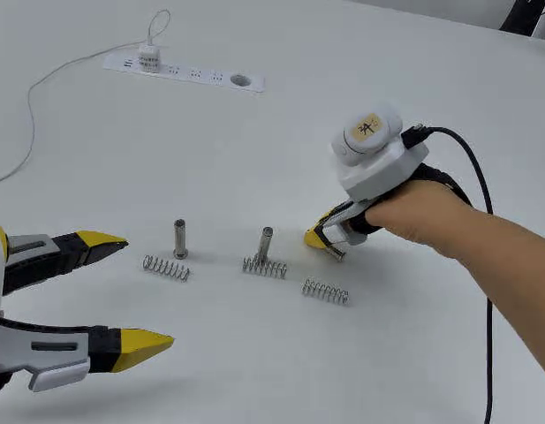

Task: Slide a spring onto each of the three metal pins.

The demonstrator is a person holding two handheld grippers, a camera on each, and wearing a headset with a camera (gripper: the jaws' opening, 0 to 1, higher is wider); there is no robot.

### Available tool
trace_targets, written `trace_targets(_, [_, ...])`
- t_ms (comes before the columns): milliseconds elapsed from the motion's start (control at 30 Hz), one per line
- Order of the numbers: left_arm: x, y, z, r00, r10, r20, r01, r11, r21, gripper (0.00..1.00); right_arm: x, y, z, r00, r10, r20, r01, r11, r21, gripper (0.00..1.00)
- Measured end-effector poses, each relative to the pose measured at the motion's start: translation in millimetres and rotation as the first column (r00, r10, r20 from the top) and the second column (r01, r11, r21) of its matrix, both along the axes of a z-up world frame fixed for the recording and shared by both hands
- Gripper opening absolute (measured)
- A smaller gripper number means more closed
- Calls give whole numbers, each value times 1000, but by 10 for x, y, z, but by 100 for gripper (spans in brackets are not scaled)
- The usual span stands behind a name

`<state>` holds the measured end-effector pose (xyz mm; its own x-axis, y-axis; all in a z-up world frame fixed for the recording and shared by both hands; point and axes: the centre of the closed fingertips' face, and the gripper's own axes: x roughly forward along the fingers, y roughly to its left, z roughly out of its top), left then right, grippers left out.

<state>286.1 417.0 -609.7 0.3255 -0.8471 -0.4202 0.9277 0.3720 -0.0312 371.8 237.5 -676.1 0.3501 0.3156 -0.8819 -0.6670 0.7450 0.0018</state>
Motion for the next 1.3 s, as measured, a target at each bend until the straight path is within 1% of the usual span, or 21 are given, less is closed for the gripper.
trace_targets(100, [3, -12, 10, 1000, -1, 3, 1, 1000, -2, 71, -10, 11, -2, 1000, 16, 19, -15, 999, -41, 10])
trace_targets(200, [0, -22, 20, 1000, -4, 5, 4, 1000, -3, 71, 24, -37, -5, 999, 6, 40, -4, 999, -46, 9])
trace_targets(233, [-2, -22, 22, 1000, -4, 5, 4, 1000, -3, 71, 27, -46, -3, 999, 1, 46, 1, 999, -41, 9])
trace_targets(267, [-4, -20, 26, 1000, -4, 7, 4, 1000, -3, 71, 13, -41, 6, 999, -12, 47, 13, 1000, -21, 9])
trace_targets(333, [-4, -10, 27, 1000, -3, 8, 3, 1000, -2, 71, -2, -28, 62, 998, -27, 58, 26, 1000, 7, 9])
trace_targets(400, [-4, -2, 24, 1000, -2, 7, 2, 1000, -3, 70, -17, -30, 116, 997, -30, 68, 29, 1000, 12, 9])
trace_targets(500, [-1, 5, 17, 1000, -1, 6, 1, 1000, 0, 70, -33, -52, 234, 994, -49, 95, 46, 998, 39, 9])
trace_targets(667, [1, -8, 31, 1000, -4, 11, 4, 1000, -2, 70, -87, -85, 358, 990, -70, 126, 62, 996, 65, 9])
trace_targets(1000, [-18, -17, 36, 1000, -12, 14, 12, 1000, -1, 69, -226, -180, 457, 980, -118, 163, 102, 989, 103, 9])
trace_targets(1167, [-14, -19, 42, 1000, -10, 15, 10, 1000, -2, 69, -267, -220, 456, 975, -142, 169, 122, 985, 121, 9])
trace_targets(1300, [-23, -23, 49, 1000, -12, 17, 12, 1000, -3, 69, -308, -224, 459, 974, -149, 172, 127, 983, 130, 9])
